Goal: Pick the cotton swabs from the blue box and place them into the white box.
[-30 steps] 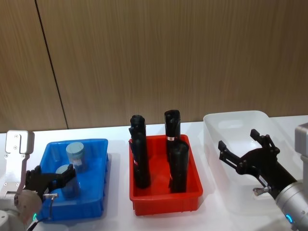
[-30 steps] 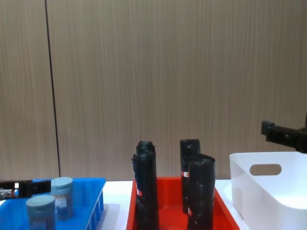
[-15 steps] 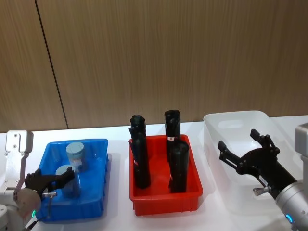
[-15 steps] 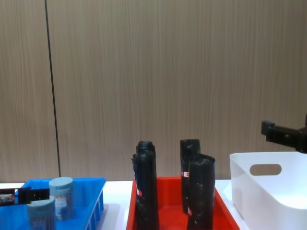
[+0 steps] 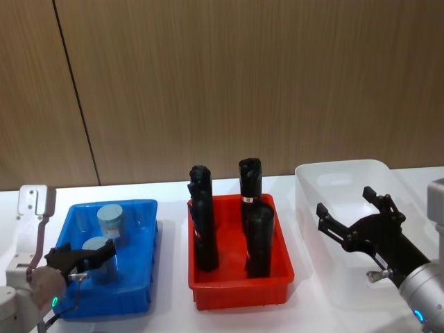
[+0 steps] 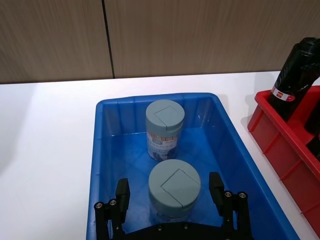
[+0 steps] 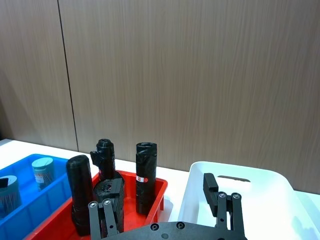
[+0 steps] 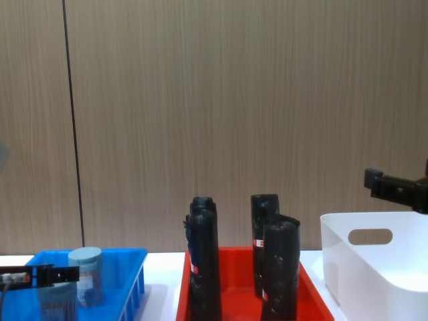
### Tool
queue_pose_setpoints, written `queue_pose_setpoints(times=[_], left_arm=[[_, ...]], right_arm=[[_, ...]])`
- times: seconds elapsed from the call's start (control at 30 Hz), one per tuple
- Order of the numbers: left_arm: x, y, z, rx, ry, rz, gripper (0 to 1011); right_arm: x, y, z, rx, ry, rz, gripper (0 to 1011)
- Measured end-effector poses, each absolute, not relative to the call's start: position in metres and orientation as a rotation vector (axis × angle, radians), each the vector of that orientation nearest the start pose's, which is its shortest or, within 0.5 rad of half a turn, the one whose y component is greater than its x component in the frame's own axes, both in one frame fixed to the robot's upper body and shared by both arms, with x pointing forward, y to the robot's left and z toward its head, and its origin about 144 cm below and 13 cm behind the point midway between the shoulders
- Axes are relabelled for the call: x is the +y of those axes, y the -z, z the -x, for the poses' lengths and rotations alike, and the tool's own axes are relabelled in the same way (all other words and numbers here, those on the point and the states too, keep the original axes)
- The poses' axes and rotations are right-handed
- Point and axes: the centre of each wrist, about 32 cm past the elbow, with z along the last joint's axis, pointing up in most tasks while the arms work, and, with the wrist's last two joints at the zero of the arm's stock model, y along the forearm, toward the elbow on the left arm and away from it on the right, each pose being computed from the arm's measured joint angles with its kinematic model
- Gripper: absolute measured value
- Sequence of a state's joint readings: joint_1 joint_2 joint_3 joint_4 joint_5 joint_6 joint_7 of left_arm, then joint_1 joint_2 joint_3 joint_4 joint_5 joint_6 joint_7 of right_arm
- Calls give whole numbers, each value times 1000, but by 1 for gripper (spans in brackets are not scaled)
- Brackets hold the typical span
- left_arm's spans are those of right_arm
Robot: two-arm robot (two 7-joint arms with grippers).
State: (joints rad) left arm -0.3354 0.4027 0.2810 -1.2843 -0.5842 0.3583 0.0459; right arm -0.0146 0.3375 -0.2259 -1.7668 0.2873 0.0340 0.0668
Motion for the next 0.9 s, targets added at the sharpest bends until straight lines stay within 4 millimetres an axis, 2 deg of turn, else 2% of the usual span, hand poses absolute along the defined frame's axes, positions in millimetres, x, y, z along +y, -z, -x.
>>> queue_pose_setpoints(times=[0.77,0.87,0.9], left_arm=[[293,-1165,-559,395,-1409,-326,1004],[293,-1165,-560,395,-1409,-336,966],[292,-1165,-561,395,-1409,-340,926]], right_arm=[[-237,-1189,-443,-75,1230,-26,1001],[-237,-1189,-443,-75,1230,-26,1002],[-237,-1189,-443,-75,1230,-26,1001]])
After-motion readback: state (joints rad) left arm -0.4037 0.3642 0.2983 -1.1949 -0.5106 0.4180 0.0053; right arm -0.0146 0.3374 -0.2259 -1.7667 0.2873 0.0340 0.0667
